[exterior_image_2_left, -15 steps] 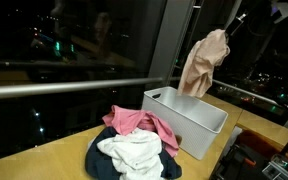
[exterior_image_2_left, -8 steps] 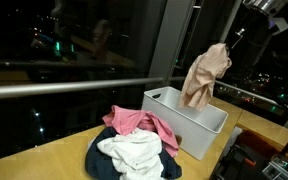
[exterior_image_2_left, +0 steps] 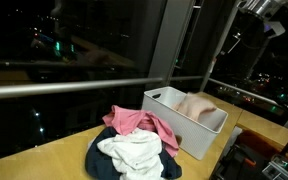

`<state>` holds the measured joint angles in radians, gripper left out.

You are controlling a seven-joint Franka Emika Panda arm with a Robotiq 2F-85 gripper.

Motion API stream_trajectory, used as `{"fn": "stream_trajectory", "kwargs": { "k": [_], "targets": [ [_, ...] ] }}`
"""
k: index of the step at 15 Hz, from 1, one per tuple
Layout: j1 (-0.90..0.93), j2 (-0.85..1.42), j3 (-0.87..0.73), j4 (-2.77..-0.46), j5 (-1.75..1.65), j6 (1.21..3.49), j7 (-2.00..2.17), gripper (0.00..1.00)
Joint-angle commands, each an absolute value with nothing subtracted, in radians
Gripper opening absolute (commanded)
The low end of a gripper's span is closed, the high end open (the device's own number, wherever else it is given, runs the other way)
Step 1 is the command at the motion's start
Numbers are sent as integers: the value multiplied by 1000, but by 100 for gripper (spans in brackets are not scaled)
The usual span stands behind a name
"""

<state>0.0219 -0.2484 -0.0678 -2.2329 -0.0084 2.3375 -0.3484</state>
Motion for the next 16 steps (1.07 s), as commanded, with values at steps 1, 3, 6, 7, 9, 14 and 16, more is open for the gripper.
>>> {"fn": "stream_trajectory", "kwargs": {
  "k": [1, 3, 6, 7, 9, 14, 16],
  "targets": [
    [34, -244, -47, -2225, -4, 2343, -326, 70],
    [52, -235, -21, -2227, -7, 2347, -305, 85],
    [95, -192, 55, -2228, -32, 2363, -234, 100],
    [111, -179, 81, -2222, -38, 2357, -214, 100],
    [148, -116, 142, -2193, -64, 2359, -156, 100],
    [222, 64, 242, -2096, -162, 2350, -37, 100],
    [246, 131, 253, -2063, -192, 2344, -13, 100]
  ]
}}
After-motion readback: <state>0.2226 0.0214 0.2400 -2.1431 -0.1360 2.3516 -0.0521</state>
